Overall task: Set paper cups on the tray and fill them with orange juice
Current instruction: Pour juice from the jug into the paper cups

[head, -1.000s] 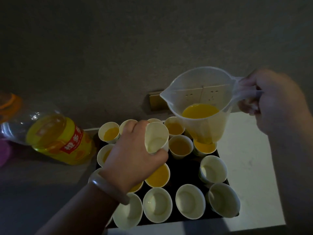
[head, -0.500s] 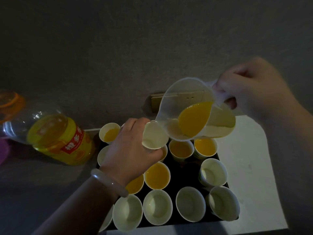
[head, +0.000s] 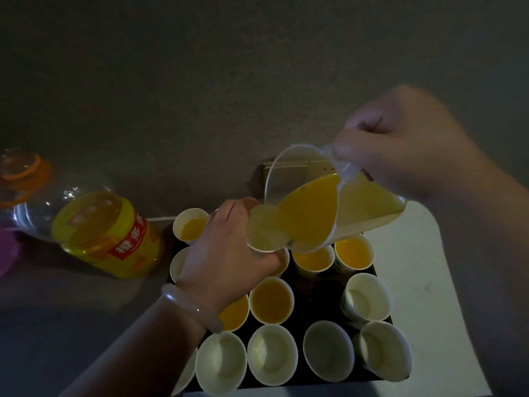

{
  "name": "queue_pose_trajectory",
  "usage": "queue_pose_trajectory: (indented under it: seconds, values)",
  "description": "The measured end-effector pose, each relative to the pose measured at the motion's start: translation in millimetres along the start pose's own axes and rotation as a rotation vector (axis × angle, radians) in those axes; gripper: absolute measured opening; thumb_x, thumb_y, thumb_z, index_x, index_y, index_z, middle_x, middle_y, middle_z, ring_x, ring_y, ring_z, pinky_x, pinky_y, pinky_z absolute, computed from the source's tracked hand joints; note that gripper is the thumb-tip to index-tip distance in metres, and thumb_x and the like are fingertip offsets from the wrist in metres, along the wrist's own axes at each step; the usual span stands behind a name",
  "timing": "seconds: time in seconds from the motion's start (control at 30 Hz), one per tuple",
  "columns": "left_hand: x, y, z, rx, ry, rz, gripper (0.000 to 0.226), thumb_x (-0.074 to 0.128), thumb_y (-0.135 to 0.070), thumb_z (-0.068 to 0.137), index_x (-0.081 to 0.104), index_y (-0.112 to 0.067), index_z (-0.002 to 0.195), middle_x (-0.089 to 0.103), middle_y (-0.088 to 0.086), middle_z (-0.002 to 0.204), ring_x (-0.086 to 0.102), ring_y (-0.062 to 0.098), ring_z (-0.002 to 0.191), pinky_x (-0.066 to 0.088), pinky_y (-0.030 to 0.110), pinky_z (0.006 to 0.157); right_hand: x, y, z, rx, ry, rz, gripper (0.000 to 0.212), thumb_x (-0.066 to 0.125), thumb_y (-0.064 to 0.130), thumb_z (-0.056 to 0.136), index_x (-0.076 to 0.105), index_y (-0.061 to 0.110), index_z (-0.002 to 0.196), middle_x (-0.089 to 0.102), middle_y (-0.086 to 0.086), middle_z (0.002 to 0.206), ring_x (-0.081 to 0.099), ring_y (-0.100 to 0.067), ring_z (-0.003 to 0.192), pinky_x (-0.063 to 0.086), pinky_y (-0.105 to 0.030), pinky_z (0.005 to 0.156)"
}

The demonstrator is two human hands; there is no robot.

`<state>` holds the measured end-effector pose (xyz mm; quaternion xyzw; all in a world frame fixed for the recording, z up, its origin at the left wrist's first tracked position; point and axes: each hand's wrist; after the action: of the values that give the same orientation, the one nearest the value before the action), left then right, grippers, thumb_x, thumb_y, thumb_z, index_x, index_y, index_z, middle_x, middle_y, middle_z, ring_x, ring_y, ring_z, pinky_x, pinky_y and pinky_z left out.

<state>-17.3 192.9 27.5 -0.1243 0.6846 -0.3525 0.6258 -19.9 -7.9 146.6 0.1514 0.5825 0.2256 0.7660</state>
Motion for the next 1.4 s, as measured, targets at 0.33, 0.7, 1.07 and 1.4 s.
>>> queue_pose_trajectory:
  seconds: [0.33, 0.7, 1.07, 1.4]
  values:
    - [-3.0, 7.2, -0.8, 0.019, -0.002, -0.017, 0.057, 0.057, -0.066, 0.059, 0.048, -0.04, 0.109, 0.054, -0.019, 0.1, 0.052, 0.006, 0.101, 0.05, 0.033, 0.082, 4.1, 8.0, 5.7, -0.01, 0.025, -0.028, 0.039, 0.054, 0.035, 0.061, 0.052, -0.004, 0.057, 0.032, -0.006, 0.049, 0.03, -0.019, 0.049, 0.023, -0.03, 0.046]
    - [-5.3, 11.7, -1.0, 0.013, 0.022, -0.054, 0.053, 0.058, -0.065, 0.057, 0.044, -0.045, 0.104, 0.053, -0.02, 0.093, 0.053, 0.004, 0.095, 0.049, 0.028, 0.076, 3.7, 16.0, 7.8, -0.027, 0.035, -0.085, 0.037, 0.053, 0.035, 0.061, 0.045, -0.001, 0.053, 0.027, -0.004, 0.05, 0.026, -0.018, 0.05, 0.019, -0.028, 0.046]
    - [-4.6, 14.3, -1.6, 0.02, 0.016, -0.039, 0.054, 0.059, -0.067, 0.059, 0.045, -0.046, 0.106, 0.052, -0.021, 0.095, 0.053, 0.007, 0.098, 0.052, 0.035, 0.082, 3.8, 17.4, 6.2, -0.038, 0.032, -0.119, 0.037, 0.056, 0.034, 0.065, 0.045, 0.001, 0.052, 0.027, -0.003, 0.049, 0.025, -0.015, 0.048, 0.017, -0.026, 0.044]
    - [-2.8, 16.5, -0.7, -0.012, 0.035, -0.048, 0.061, 0.063, -0.066, 0.06, 0.046, -0.041, 0.112, 0.054, -0.017, 0.1, 0.053, 0.007, 0.1, 0.053, 0.036, 0.082, 1.3, 21.1, 5.5, -0.028, 0.018, -0.127, 0.038, 0.053, 0.036, 0.063, 0.042, 0.002, 0.05, 0.027, -0.005, 0.048, 0.026, -0.016, 0.047, 0.018, -0.027, 0.044]
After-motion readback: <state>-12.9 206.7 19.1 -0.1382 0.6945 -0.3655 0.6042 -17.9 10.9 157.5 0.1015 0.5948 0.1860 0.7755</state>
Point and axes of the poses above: each hand's wrist, its own z-axis towards the middle knuckle, its own x-axis out of the palm, y = z × x
